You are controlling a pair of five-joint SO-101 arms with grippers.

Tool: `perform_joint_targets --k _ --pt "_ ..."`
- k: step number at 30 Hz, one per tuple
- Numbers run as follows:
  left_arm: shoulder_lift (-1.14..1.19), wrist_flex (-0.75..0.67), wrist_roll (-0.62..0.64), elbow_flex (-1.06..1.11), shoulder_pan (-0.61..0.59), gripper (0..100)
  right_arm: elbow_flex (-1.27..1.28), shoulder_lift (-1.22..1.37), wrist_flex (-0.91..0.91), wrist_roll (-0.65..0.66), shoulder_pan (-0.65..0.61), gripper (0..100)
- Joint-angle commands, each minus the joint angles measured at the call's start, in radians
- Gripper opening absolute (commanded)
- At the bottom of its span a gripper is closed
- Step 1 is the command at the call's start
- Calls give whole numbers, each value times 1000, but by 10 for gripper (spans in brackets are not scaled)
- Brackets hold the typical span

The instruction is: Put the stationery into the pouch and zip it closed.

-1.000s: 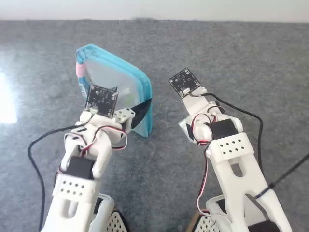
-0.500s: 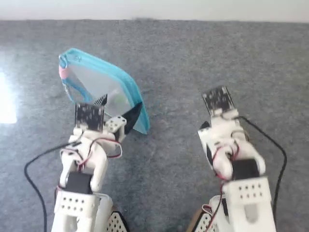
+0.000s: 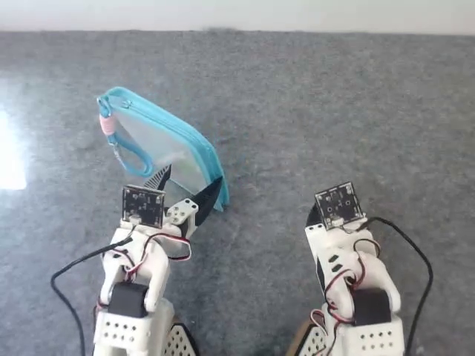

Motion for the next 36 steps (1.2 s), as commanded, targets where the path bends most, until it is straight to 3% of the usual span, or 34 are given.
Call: perform_joint_targets --k 1,5,8,12,18,21,27,32,36 --pt "-20 28 12 -7 6 327 11 -2 10 -6 8 187" --pt "-20 35 12 -8 74 327 58 -2 1 -6 1 187" --pt "-20 -51 9 -8 152 327 60 -2 1 -6 1 187" --pt "-17 -78 -98 -8 250 327 64 -2 2 -6 7 187" --pt "-17 -236 -58 -8 256 327 81 -2 -16 -5 4 187" --pt "-17 -307 -63 -8 219 327 87 -2 -19 -5 2 187" --pt "-17 -295 -61 -8 115 327 97 -2 -19 -5 1 187" --pt "-21 -175 -58 -12 -150 327 120 -2 -19 18 4 186" --pt "-21 -170 -63 -12 -393 327 121 -2 -19 74 2 184"
